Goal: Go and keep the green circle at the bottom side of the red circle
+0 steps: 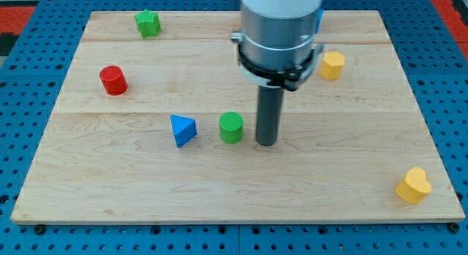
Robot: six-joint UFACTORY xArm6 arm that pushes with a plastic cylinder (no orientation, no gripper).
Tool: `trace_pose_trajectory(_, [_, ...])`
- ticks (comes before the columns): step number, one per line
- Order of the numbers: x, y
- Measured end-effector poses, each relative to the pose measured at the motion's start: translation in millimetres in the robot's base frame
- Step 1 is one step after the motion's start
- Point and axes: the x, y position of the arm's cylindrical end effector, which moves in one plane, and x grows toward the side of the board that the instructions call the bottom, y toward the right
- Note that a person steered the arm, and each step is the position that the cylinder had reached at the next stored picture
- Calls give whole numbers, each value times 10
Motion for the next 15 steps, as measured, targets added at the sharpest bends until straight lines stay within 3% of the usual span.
trace_pose_trajectory(5, [-152,1058])
trace_pose_trajectory(7, [-7,1435])
trace_pose_trajectory(14, [-8,129])
trace_pose_trajectory(15, [-354,-251])
